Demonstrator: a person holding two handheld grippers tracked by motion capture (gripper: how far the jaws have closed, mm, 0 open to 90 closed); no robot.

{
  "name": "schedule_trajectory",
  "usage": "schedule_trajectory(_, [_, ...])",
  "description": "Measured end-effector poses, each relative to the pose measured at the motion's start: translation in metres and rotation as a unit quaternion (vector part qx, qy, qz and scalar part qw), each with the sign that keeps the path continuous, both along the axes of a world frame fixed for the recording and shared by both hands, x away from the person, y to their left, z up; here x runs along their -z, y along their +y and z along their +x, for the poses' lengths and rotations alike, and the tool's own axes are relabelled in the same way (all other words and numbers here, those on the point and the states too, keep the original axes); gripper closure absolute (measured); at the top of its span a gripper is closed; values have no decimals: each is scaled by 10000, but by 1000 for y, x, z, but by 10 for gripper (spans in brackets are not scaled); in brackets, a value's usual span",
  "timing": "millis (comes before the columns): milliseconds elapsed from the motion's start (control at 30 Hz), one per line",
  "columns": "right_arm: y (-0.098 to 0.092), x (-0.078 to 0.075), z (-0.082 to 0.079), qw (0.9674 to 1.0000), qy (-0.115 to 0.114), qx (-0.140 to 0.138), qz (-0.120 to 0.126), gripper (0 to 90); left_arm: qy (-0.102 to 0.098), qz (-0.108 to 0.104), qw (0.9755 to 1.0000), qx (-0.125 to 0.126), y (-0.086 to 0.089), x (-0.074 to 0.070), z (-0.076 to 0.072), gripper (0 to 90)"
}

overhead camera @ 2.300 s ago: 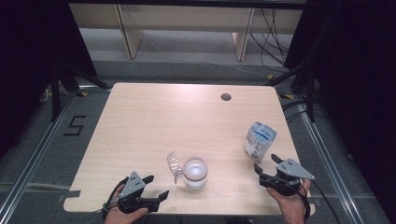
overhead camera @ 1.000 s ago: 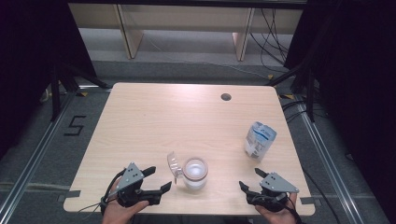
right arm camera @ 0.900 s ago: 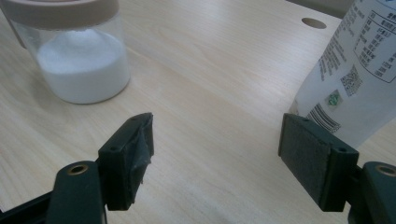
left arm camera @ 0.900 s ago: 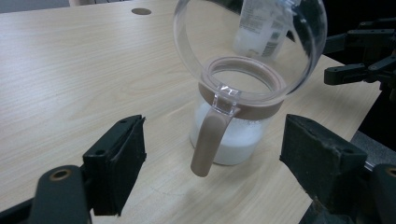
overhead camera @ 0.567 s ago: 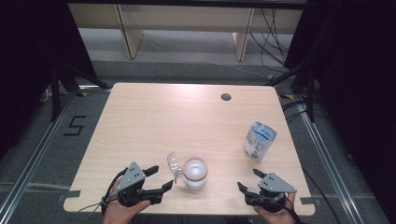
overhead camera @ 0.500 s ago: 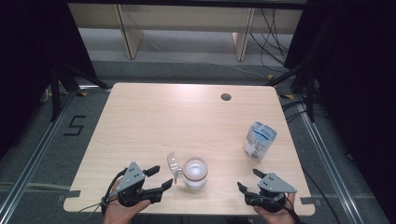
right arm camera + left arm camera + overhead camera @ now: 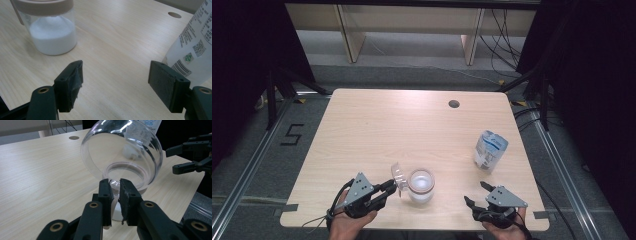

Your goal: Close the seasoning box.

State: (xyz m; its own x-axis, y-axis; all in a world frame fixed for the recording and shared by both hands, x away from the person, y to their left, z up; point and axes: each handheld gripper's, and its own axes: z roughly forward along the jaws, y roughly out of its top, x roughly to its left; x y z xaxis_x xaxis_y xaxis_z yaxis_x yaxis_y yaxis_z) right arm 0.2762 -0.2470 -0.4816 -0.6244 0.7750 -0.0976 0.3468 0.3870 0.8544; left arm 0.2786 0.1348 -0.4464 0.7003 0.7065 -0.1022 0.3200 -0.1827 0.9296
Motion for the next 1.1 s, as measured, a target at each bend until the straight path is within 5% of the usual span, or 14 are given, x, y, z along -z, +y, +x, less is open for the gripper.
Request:
schedule_trajectory(100, [-1,-1,0,9999,-139,-5,-89,292,1,24,10000,-41,-1,0,0,800])
schedule_trajectory(400, [0,0,0,10000,-6,-3,4,294,8,80,10000,-8,-3,-1,3,801])
schedule_trajectory(1100, [-1,-1,0,9999,-138,11,-99,296,11,44,10000,59,-8,-1,6,802])
